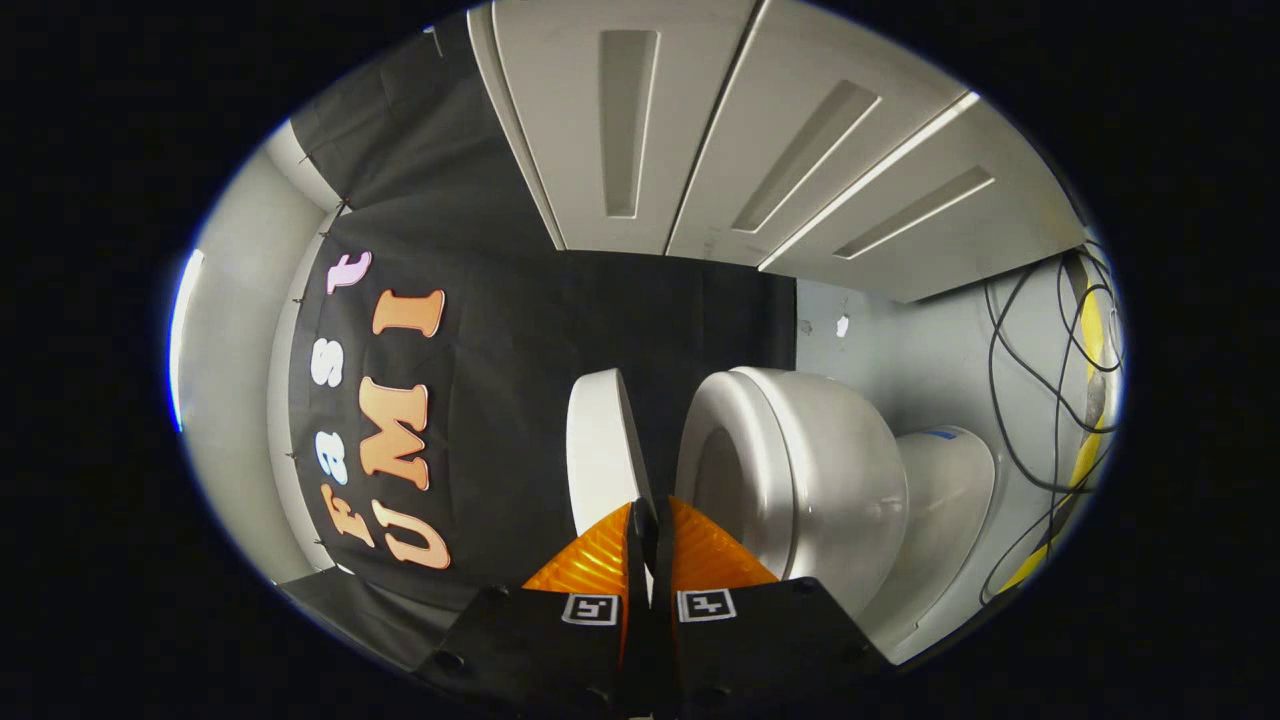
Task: Open the toilet lid.
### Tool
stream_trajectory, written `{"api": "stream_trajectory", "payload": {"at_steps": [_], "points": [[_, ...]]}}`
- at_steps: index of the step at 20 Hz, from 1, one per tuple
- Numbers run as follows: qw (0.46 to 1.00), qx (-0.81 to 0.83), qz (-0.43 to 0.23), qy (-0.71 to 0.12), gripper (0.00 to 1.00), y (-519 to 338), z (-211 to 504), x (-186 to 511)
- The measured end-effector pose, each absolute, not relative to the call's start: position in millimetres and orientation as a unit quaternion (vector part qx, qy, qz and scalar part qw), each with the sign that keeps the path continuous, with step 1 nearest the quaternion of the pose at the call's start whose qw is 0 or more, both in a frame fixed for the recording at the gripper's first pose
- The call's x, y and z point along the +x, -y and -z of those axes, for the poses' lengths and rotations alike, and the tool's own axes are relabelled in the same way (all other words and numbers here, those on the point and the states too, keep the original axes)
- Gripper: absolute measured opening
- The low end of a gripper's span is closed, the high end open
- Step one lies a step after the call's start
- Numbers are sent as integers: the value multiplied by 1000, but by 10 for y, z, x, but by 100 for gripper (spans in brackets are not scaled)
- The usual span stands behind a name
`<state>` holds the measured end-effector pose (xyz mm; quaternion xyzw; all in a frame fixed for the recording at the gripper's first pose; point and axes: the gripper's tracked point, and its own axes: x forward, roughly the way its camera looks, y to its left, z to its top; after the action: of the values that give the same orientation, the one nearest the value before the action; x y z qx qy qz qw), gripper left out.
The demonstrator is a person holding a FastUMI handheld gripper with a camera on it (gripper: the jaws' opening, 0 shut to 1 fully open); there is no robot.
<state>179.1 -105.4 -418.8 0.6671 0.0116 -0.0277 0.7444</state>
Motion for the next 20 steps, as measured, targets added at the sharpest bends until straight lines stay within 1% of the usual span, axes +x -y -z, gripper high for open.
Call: {"api": "stream_trajectory", "payload": {"at_steps": [5,12,20], "points": [[752,659,14,-3,8,981,3942,1795],[787,617,-10,6,8,743,3389,1809],[821,570,-8,8,8,506,2995,1865]]}}
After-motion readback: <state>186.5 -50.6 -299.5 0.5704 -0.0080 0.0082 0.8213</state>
